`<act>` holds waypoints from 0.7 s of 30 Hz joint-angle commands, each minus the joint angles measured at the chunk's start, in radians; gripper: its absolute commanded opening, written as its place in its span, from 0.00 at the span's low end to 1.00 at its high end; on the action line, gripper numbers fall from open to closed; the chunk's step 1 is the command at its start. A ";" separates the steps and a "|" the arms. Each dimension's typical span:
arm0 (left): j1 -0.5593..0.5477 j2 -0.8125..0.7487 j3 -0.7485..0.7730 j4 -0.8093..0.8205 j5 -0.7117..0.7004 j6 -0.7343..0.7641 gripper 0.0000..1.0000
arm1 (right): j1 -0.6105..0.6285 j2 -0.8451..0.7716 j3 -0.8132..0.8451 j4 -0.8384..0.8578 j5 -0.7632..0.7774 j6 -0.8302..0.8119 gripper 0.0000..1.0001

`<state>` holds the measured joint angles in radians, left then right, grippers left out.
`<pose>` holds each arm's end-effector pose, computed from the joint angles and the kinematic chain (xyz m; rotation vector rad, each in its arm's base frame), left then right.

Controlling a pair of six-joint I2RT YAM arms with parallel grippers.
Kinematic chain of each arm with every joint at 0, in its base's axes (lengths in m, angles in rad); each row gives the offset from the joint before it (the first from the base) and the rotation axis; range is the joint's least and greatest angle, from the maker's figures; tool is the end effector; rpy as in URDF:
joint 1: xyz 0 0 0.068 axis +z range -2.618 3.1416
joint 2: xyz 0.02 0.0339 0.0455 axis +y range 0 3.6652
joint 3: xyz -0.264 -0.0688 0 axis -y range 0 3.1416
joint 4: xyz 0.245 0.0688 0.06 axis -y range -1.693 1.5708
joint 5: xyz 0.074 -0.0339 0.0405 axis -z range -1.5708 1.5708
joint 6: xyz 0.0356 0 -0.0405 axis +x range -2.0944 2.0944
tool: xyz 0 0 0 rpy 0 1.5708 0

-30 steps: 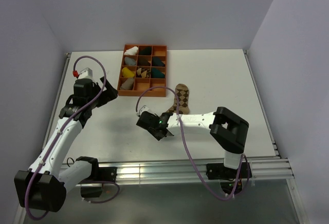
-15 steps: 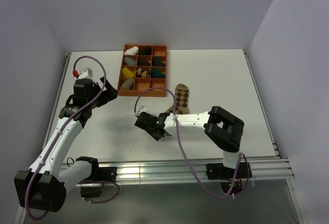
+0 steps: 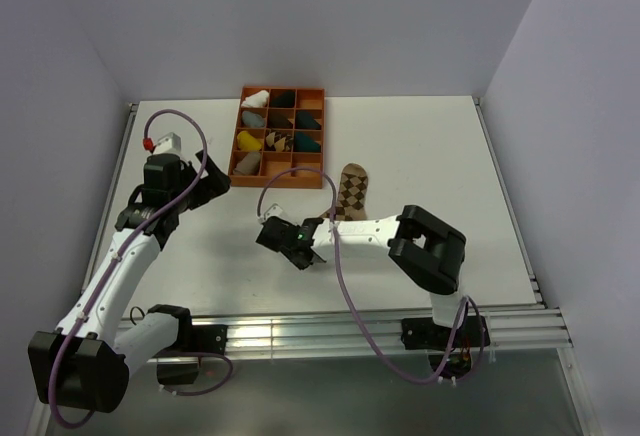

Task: Roll the socks
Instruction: Move the sock to the center of the board, then roll the sock at the center of the board.

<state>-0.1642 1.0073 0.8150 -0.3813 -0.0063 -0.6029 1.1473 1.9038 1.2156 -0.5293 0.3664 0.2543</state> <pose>0.2200 -0.0362 0.2893 -0.4773 2.1240 -0.4372 0.1640 0.3328 0.1531 -1.0607 2.4176 -0.0699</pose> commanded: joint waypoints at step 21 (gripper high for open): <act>-0.021 -0.003 -0.091 0.114 0.199 -0.104 0.94 | -0.199 -0.147 -0.243 0.306 -0.522 0.086 0.00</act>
<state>-0.1696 1.0107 0.7490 -0.3340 0.1234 -0.6514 0.9920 1.7744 1.0435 -0.3157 0.0711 0.2985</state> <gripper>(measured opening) 0.945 0.020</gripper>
